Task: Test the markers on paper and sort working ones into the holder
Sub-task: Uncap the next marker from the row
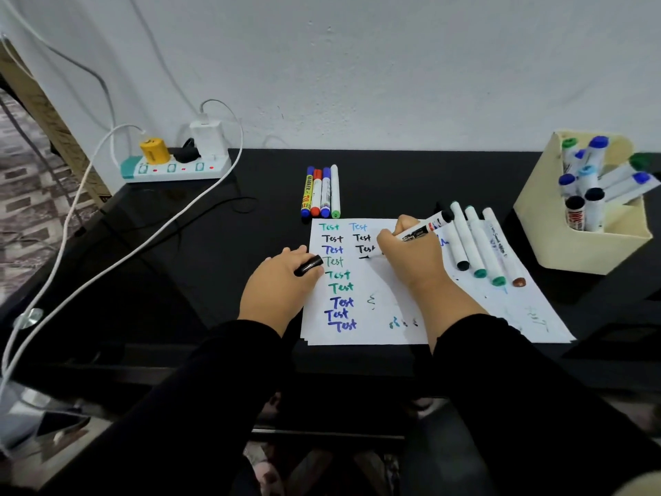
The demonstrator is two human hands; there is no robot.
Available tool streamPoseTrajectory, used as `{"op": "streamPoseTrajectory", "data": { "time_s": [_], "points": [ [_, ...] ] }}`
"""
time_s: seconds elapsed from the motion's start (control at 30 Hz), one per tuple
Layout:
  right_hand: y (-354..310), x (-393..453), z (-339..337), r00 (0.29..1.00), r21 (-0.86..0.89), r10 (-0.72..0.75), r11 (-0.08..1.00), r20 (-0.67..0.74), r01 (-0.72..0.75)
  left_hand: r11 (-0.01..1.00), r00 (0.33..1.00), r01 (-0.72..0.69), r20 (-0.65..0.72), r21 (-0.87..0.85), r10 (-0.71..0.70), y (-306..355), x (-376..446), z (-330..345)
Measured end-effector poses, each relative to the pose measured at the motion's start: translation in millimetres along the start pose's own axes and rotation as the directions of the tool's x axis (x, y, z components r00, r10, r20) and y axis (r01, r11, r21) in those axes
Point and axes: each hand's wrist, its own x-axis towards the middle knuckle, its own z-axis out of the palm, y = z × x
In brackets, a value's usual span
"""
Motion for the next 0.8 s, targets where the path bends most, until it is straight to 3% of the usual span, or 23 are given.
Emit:
{"op": "streamPoseTrajectory", "data": {
  "time_s": [0.27,0.43,0.8],
  "points": [
    [0,-2,0,0.999,0.025,-0.011,1.0,0.048,0.01,1.0,1.0,0.017,0.011,0.022,-0.017,2,0,0],
    [-2,-1,-3,1.0,0.031,0.021,0.999,-0.015,-0.02,0.999,0.999,0.033,0.009,0.026,-0.033,7,-4,-4],
    [-3,-3,-2,0.999,-0.001,0.036,0.999,-0.014,-0.036,0.997,0.998,0.055,0.033,0.057,-0.057,11,-7,-7]
  ]
}}
